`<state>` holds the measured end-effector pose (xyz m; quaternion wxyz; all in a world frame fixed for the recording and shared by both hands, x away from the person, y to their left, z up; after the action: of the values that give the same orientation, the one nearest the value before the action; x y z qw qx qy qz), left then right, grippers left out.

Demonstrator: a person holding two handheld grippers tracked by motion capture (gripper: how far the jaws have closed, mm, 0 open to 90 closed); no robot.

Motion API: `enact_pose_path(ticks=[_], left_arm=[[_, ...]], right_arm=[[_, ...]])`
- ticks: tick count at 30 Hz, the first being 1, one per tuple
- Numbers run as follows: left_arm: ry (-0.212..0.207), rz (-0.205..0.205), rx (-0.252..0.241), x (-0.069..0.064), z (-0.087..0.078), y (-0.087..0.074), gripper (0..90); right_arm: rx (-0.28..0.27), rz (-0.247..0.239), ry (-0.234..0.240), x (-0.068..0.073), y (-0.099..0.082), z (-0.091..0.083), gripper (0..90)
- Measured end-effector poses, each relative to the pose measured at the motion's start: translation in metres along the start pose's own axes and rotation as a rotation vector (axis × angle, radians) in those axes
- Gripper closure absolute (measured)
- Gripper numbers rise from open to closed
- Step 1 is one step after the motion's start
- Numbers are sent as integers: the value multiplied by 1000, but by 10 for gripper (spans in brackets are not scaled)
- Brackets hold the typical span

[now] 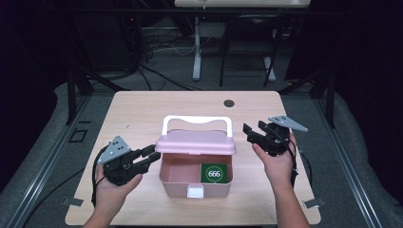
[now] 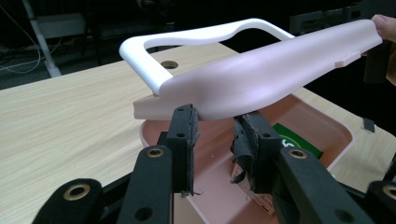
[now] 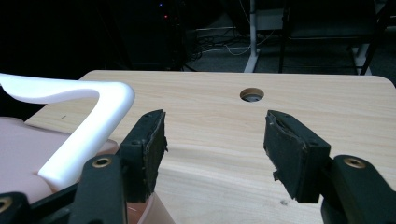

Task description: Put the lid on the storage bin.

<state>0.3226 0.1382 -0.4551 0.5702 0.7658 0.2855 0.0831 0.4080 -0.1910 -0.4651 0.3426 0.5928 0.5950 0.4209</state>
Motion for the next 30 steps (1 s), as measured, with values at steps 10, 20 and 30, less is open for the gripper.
enact_pose_path(ticks=[10,20,30], left_arm=[[-10,-8,13,-4,-2,-13,682],[-11,-8,18,-7,-2,-23,683],[-16,-21,25,-8,-2,-35,681]], right_arm=[[5,-1,3,0,-1,0,386],[9,-5,5,1,-3,1,386],[9,-4,8,1,-3,1,386]])
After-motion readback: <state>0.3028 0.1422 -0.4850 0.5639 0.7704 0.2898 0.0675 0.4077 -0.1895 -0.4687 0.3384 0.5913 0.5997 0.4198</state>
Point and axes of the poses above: each handheld gripper's, and its own axes: z roughly forward along the jaws, y roughly out of its top, x roughly to its left, the point moved 8 cm from there along z, roughly forward along the jaws, and after that the axes turned 15 degrees about -y, right-handed, at the moved point
